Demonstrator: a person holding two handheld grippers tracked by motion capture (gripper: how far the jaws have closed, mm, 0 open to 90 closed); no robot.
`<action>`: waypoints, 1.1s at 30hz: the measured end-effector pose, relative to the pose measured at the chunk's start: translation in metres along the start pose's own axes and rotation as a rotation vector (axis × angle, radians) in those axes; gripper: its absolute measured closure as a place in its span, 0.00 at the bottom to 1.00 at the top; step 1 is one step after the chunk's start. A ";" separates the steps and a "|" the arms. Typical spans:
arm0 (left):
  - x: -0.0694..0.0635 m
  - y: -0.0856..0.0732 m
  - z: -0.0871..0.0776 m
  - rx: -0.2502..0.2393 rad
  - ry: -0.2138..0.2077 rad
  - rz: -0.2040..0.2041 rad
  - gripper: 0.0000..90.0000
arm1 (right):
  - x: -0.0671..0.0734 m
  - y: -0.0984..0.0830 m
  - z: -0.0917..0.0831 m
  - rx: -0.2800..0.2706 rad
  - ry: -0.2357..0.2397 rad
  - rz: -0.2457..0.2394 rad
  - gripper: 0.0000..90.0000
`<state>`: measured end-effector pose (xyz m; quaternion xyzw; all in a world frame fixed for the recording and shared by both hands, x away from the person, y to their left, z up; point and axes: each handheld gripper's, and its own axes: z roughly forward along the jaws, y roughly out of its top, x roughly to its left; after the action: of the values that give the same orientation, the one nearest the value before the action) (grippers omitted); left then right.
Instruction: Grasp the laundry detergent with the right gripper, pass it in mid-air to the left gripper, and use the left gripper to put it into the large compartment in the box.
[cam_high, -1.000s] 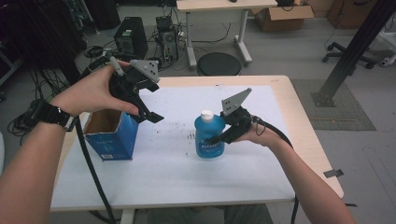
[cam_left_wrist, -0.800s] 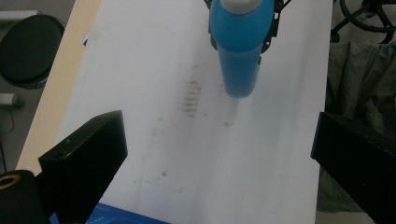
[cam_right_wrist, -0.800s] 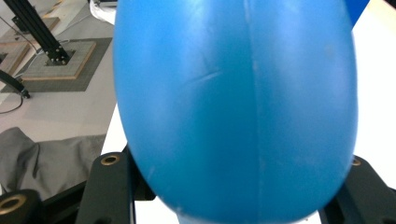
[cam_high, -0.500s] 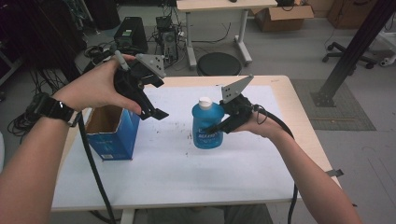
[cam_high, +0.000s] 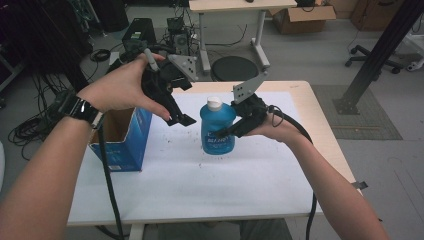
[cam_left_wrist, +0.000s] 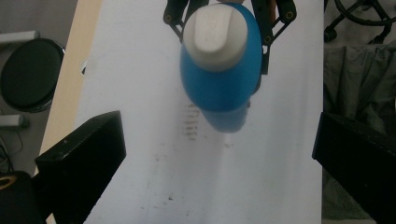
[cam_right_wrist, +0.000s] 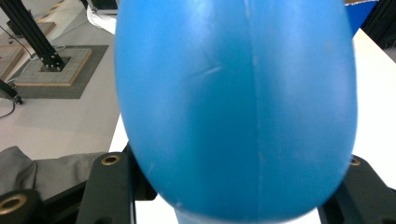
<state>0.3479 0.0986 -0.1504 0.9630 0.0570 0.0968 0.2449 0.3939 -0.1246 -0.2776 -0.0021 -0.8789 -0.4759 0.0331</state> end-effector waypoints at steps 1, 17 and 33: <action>0.000 0.002 0.002 0.003 0.000 0.005 0.04 | 0.000 0.001 0.000 0.000 0.000 -0.002 0.47; 0.003 0.020 0.021 0.043 -0.014 0.008 0.06 | 0.005 0.015 0.007 0.009 0.013 -0.033 0.47; -0.001 0.027 0.034 0.082 -0.034 0.047 0.13 | 0.009 0.024 0.017 0.030 0.024 -0.052 0.47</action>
<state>0.3561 0.0598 -0.1665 0.9749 0.0339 0.0837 0.2037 0.3852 -0.0978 -0.2662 0.0272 -0.8852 -0.4634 0.0314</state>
